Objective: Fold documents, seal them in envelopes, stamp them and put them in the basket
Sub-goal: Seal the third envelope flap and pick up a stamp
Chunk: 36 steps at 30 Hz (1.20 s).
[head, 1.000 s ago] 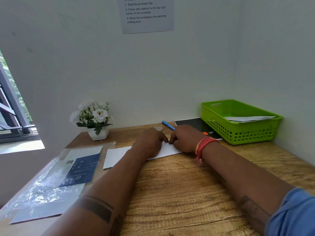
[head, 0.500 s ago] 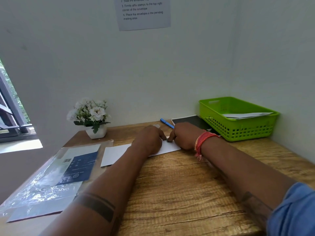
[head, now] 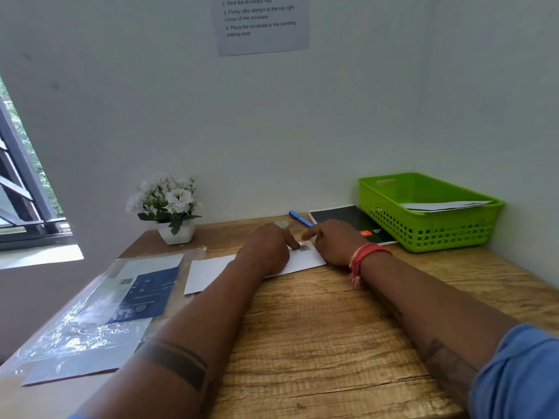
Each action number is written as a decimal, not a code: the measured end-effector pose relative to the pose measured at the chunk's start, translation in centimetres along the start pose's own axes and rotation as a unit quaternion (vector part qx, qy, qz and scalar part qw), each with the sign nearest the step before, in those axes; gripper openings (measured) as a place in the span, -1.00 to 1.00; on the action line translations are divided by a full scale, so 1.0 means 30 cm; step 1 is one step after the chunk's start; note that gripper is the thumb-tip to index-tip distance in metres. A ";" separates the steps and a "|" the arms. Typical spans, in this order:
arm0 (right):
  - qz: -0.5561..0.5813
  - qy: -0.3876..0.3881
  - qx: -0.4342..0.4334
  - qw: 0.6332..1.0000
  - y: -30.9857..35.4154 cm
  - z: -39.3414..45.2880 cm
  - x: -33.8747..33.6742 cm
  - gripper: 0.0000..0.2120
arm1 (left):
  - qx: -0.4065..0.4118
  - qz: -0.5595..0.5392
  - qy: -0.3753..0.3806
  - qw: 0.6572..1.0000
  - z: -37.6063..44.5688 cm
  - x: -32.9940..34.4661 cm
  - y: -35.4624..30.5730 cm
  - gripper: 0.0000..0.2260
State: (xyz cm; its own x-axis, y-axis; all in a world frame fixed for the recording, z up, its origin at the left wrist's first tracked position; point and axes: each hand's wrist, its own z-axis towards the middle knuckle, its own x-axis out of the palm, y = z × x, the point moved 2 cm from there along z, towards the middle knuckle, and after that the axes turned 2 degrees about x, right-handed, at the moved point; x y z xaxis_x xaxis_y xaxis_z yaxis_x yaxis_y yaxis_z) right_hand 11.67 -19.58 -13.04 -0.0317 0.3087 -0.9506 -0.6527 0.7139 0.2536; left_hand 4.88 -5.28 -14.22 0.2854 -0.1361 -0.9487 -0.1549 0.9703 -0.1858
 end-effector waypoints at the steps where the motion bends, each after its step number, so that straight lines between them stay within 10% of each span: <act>1: -0.005 0.004 0.000 1.000 0.001 0.002 0.002 -0.59 | -0.002 -0.002 -0.001 1.000 0.001 -0.001 0.001 -0.62; 36: 0.211 -0.079 0.067 0.972 -0.068 0.038 0.021 -0.70 | -0.062 0.033 -0.098 0.993 -0.012 0.023 0.042 -0.75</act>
State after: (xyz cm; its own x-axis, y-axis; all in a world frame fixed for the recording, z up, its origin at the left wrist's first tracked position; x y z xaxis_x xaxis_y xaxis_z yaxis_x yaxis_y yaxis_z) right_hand 13.86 -20.13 -13.95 -0.1523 0.6770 -0.7200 -0.5026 0.5742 0.6463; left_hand 4.56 -4.23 -15.21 0.4471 -0.0196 -0.8943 -0.2917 0.9419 -0.1665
